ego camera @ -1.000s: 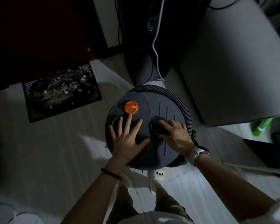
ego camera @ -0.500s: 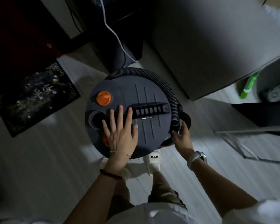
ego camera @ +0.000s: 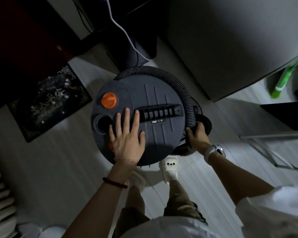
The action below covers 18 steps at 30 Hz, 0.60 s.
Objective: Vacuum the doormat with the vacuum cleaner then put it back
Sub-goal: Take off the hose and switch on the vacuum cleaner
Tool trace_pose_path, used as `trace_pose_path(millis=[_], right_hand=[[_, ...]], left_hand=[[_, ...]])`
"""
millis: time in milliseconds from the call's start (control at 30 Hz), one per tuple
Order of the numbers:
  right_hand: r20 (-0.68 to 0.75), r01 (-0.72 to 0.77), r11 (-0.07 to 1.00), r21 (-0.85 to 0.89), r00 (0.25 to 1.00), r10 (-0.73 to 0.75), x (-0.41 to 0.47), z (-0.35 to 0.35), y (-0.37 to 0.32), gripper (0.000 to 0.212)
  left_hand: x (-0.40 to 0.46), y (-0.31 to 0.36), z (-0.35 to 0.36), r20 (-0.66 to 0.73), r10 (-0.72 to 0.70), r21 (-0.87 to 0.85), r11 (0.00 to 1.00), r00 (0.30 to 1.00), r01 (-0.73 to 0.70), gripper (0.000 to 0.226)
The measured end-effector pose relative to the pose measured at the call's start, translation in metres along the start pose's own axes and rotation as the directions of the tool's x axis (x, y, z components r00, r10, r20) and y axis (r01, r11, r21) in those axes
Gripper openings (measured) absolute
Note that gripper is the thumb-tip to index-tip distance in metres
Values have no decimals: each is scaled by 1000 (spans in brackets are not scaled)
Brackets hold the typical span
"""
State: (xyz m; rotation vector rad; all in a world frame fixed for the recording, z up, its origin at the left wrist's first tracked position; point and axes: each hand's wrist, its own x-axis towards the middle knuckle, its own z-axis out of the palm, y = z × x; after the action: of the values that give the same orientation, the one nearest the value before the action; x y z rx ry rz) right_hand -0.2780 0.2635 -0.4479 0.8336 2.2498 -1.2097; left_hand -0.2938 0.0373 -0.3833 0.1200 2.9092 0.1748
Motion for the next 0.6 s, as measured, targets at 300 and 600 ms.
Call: trace_pose_path(millis=[300, 600], right_hand=[[-105, 300, 951, -70, 946, -306, -38, -42, -56, 47], [-19, 526, 761, -379, 818, -575, -59, -55, -151, 40]], left_hand=[[1, -1, -13, 103, 20, -58, 998, 995, -14, 67], [25, -17, -61, 26, -142, -601, 788, 990, 129, 67]])
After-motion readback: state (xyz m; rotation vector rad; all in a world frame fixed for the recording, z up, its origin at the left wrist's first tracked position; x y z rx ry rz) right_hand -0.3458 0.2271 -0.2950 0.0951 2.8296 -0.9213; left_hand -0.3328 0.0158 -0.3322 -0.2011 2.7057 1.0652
